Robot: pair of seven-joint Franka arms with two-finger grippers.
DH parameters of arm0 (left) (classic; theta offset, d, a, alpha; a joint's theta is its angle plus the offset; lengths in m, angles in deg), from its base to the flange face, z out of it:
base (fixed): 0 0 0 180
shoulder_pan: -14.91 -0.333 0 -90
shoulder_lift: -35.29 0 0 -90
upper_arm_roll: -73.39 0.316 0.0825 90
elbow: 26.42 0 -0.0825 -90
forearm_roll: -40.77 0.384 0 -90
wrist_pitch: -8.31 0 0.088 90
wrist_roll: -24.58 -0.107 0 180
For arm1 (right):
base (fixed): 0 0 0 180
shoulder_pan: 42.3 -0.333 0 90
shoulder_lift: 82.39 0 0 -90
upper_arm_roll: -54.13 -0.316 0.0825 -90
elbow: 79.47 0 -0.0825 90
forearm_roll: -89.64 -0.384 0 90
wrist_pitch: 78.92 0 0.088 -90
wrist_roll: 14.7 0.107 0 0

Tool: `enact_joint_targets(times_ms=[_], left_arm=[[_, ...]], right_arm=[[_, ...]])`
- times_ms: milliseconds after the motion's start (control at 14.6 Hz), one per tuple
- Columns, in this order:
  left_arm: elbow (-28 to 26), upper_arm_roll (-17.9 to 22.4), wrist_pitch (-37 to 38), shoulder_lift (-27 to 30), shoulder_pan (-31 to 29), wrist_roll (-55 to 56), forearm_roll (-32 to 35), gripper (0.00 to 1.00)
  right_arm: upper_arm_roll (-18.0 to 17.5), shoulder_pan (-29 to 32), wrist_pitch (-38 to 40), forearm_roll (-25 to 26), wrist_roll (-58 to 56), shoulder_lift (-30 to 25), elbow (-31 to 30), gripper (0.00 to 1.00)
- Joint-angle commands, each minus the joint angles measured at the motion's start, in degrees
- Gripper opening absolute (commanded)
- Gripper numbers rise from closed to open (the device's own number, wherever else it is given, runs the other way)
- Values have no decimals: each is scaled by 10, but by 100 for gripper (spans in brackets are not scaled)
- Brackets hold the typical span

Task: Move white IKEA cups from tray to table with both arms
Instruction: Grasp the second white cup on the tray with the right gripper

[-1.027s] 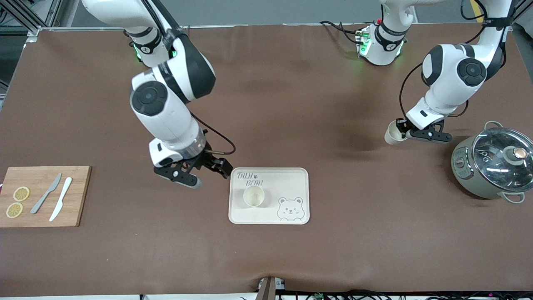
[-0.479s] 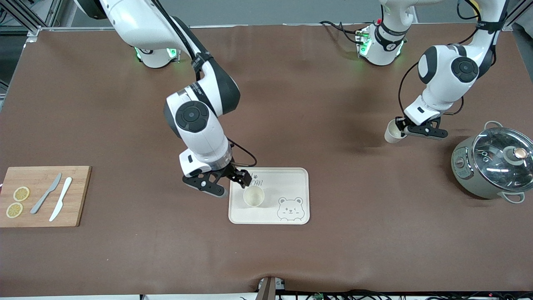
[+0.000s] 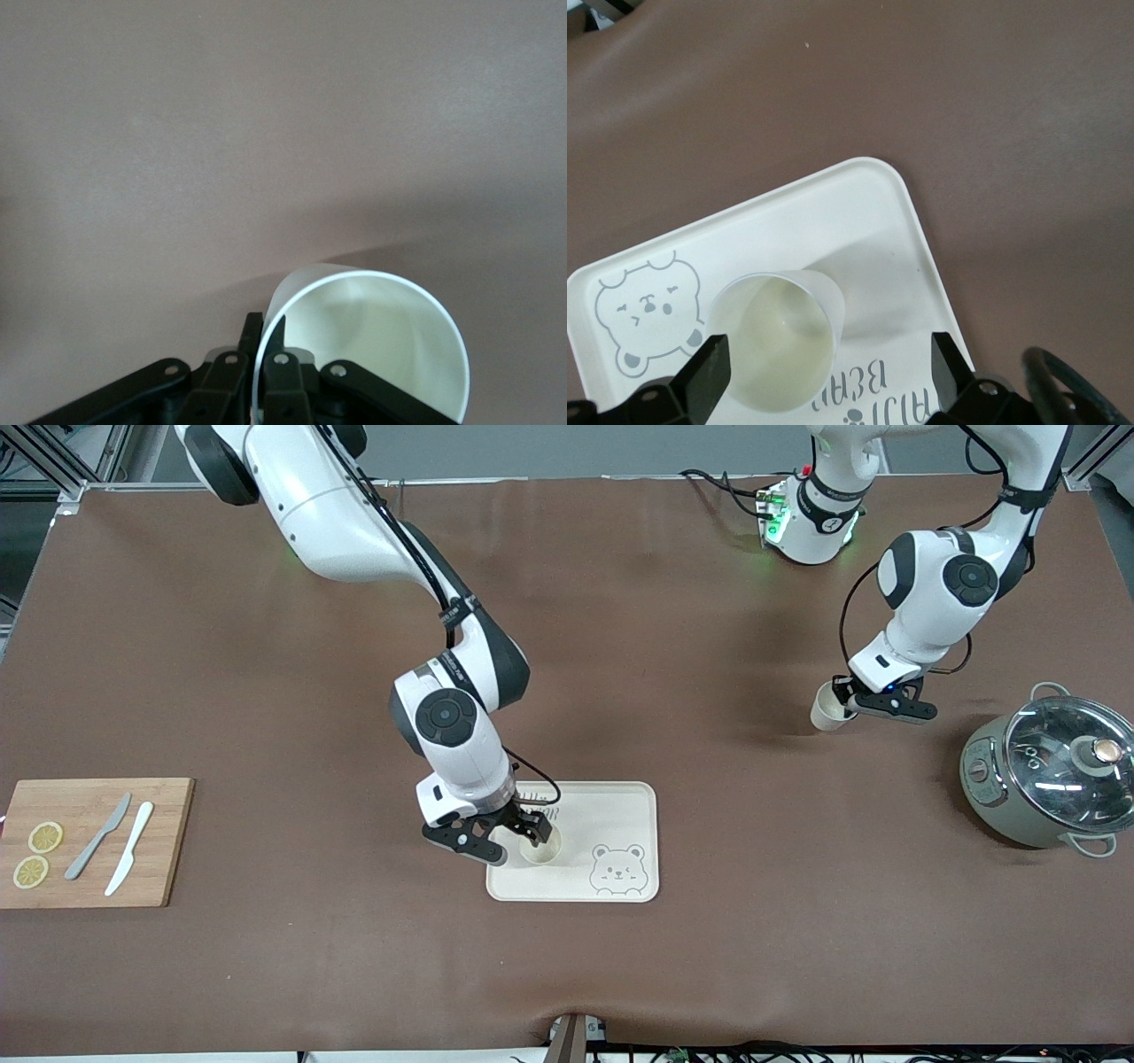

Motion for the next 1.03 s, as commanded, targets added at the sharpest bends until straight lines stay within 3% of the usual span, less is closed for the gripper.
enact_joint_targets(times_ms=[0,753,822,890,959], left_arm=[[-3,-5,-37,-21,-5,-22,-18,0],[-1,-5,-82,-58,-8,-34,-17,0],[0,-5,-82,-59,-8,-35,-17,8],[1,-5,-82,-60,-8,-43,-17,48],[1,-4,-82,-60,-8,-50,-17,64]], right_arm=[[5,-10,-2,13,14,18,22,100],[6,-10,-10,14,13,40,20,100],[6,-10,-12,14,14,43,21,100],[6,-10,-21,14,14,45,20,100],[6,-10,-29,14,14,50,20,100]])
